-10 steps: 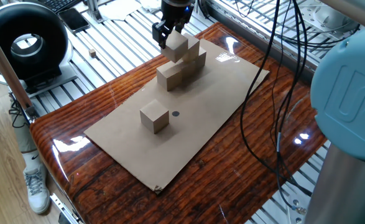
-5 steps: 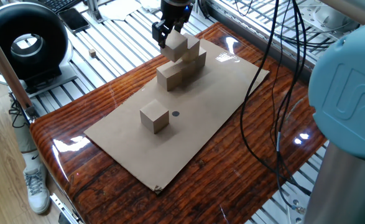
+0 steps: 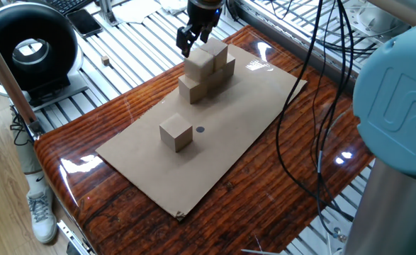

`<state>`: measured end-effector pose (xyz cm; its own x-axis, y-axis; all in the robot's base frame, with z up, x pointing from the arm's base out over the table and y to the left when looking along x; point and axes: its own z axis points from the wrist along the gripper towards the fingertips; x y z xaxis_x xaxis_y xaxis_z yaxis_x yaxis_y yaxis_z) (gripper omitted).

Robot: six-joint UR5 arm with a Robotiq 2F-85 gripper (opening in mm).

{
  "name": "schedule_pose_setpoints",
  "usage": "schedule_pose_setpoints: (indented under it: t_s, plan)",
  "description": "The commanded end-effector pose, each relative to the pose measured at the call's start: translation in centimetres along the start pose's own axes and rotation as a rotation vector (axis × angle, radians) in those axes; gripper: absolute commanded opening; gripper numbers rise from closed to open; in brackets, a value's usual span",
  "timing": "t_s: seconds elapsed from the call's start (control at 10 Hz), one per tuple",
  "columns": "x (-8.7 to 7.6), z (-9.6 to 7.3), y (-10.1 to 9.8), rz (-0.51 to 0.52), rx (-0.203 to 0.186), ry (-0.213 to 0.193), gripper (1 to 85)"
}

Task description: Stack the blocks into a pyramid shape

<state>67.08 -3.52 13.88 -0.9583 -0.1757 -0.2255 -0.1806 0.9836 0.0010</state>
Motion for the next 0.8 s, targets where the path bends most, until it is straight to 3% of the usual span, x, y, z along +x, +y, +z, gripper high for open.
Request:
schedule_pose_setpoints:
  t_s: [0.0,0.4,0.5,0.6,0.7]
  plan:
    - [-0.2,-0.1,0.1,0.001,-0.01,-0.008,72.3]
    - [-0.2,-0.3,0.6,0.008,-0.024,-0.006,73.0]
    - [-0.2,-0.8,1.6,0.053,-0.042,0.002,71.7]
    - [-0.5,-1.1,3.6,0.113,-0.11,-0.003,68.0]
    - [-0.3,-1.5,4.2,0.125,-0.118,0.001,68.0]
